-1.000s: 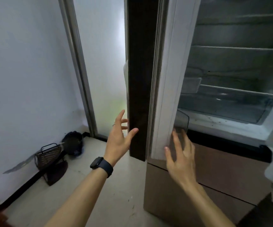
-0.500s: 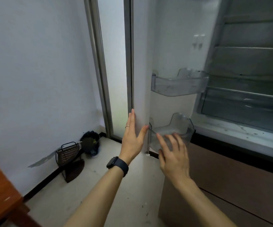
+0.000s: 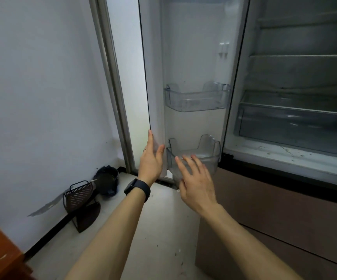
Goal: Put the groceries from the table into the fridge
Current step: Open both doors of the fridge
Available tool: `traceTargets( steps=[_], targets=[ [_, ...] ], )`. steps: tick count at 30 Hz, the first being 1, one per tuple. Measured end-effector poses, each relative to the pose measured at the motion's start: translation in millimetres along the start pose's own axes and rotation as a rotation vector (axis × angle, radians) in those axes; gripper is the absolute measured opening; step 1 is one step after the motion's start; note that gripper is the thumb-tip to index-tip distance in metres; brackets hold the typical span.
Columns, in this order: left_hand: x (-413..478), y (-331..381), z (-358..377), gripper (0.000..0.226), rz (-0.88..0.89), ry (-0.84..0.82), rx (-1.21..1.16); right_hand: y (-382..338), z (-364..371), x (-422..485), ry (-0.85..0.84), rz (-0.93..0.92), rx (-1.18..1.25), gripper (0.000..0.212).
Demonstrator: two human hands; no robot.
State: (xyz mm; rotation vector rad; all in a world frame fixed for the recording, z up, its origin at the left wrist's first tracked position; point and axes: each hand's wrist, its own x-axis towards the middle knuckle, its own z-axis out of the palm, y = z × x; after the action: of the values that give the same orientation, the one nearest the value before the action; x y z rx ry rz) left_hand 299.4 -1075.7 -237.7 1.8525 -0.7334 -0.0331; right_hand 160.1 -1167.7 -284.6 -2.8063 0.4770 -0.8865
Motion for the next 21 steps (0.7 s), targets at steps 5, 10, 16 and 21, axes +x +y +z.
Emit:
traceTargets(
  steps=[5,10,16,21],
  targets=[
    [-26.8,11.7,-5.7,0.063,-0.090,0.140,-0.017,22.7,-52.3,-54.8,0.078,0.115,0.315,0.063],
    [-102.8,21.7,35.6,0.040,-0.068,0.003,-0.074,61.6,-96.7,-138.9,0.148,0.444,0.436,0.048],
    [-155.0,53.6,124.0,0.037,0.087,-0.440,-0.023,91.2,-152.1,-220.3,0.324,0.610,0.265,0.040],
    [-162.6,132.3,195.9,0.041,0.297,-0.667,-0.086,122.0,-212.9,-252.1,0.598,0.697,0.038,0.038]
  ],
)
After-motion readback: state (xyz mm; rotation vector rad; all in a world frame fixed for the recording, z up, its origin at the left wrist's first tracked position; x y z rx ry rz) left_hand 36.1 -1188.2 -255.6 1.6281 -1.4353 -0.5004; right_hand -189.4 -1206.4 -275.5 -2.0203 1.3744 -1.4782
